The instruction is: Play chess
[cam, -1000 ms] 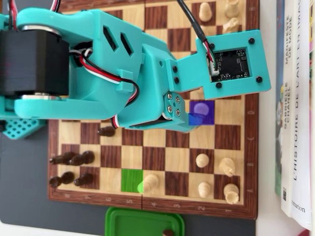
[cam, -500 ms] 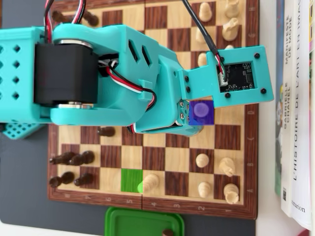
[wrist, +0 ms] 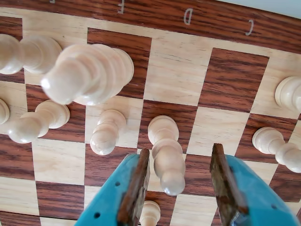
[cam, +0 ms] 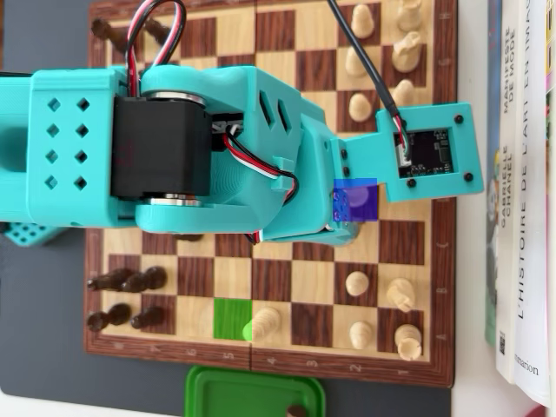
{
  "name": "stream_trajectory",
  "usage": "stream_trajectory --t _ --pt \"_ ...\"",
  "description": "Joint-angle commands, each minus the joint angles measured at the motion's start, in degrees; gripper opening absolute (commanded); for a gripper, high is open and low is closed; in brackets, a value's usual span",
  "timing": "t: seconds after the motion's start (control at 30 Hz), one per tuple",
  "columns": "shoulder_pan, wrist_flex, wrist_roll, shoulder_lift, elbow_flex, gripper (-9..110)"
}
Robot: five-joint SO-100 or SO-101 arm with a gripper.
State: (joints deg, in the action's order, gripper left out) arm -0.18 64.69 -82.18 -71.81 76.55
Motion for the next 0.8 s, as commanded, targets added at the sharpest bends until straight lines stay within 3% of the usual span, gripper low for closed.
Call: stream_trajectory --t 0.0,0.57,0.77 --pt "0.88 0.0 0.35 -0.53 -3.6 19" --pt "0.88 -0.09 0.35 -0.18 -3.34 18" --pt "1.05 -0.09 0.35 -0.18 -3.16 11"
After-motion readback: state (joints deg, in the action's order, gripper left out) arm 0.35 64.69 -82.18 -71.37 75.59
